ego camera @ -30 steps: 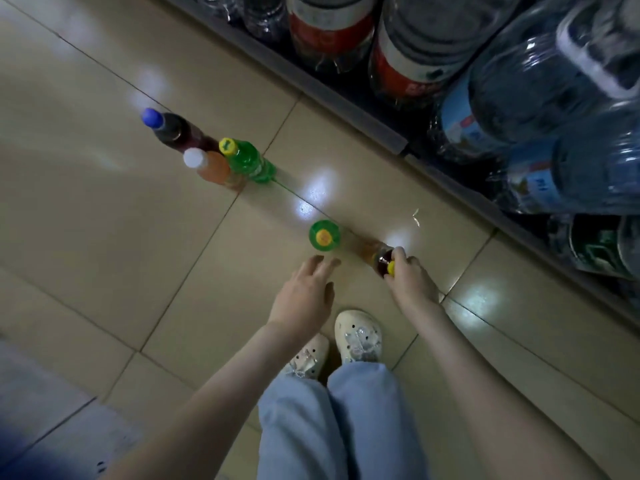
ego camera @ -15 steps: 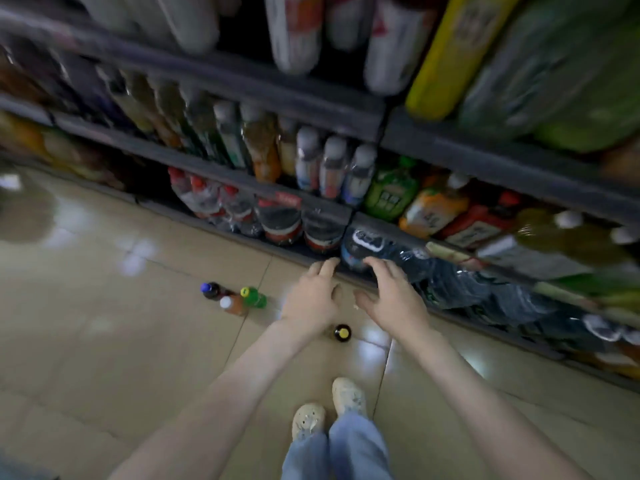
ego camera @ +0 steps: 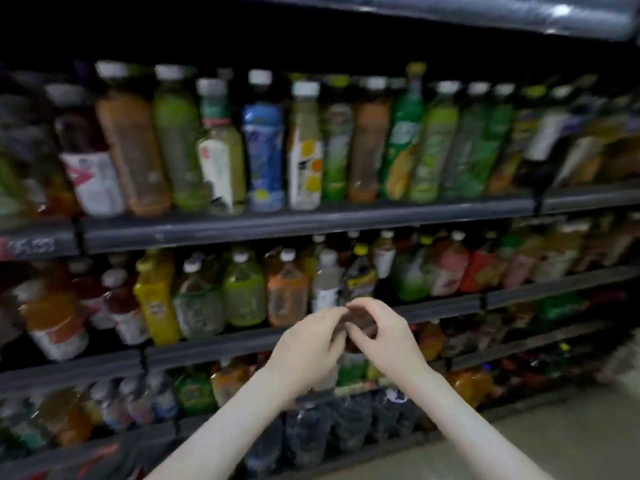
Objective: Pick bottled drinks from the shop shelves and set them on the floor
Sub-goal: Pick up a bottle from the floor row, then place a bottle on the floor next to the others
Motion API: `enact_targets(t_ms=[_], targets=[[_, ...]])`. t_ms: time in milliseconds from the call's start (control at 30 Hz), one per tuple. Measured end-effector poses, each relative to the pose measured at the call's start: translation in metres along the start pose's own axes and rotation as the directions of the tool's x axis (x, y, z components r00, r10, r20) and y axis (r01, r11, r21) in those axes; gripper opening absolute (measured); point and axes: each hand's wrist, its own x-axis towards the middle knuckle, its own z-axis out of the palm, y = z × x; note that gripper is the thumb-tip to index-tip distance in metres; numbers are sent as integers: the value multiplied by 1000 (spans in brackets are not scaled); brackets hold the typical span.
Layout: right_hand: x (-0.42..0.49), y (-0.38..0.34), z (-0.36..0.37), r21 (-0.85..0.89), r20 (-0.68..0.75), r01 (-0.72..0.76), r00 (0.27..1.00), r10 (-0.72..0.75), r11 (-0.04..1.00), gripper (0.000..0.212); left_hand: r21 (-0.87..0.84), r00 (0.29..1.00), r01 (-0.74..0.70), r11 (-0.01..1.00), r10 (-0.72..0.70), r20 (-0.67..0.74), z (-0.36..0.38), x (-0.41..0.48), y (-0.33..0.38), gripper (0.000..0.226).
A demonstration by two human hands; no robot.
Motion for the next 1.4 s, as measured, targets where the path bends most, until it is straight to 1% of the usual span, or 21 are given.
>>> enact_targets(t_ms=[67,133,200,333,433,600,700,833,933,1000,1067,1133,1233,1300,1400], targets=[[-2,20,-53,-10,-79,27,997,-27,1000,26,-27,998,-50,998,49,-42,17,34,44,42],[-5,42,-101,-33,-141,35,989,-40,999,26,-52,995,-72,996,68,-73,35,65,84,42],[-7,65,-141,-47,-172,22,985,-29,999,25,-64,992,-75,995,68,-104,52,93,115,42],[-7,111,-207,-71,-224,4,974,-20,997,31,-52,987,-75,996,67,-144,81,140,161,47],[2,140,-242,-73,-252,-43,967,23,996,33,-54,987,-69,996,61,-150,97,174,185,51],[36,186,-291,-72,-317,-53,948,27,996,40,-29,973,-139,990,131,-192,126,240,213,52],[61,216,-316,-82,-335,-70,941,39,994,45,-9,956,-168,986,161,-246,144,282,226,51],[97,249,-356,-101,-313,-110,947,74,989,52,31,933,-177,984,178,-312,162,344,245,50],[121,271,-391,-117,-342,-95,938,49,989,57,96,898,-211,973,231,-374,169,394,262,49],[134,285,-408,-110,-369,-80,929,34,991,58,116,886,-210,971,239,-397,177,418,271,49],[145,293,-414,-100,-360,-52,933,12,994,60,110,888,-200,974,228,-400,184,432,276,50],[160,294,-412,-111,-326,7,944,-43,994,59,96,886,-200,975,222,-407,187,434,272,48],[186,281,-400,-84,-281,135,947,-154,987,51,80,846,-178,981,194,-497,180,419,253,40],[201,258,-380,-38,-237,250,938,-252,968,47,128,785,-89,988,148,-602,165,398,233,34],[213,217,-335,85,-125,385,919,-373,919,45,202,692,109,973,72,-718,134,357,199,32]])
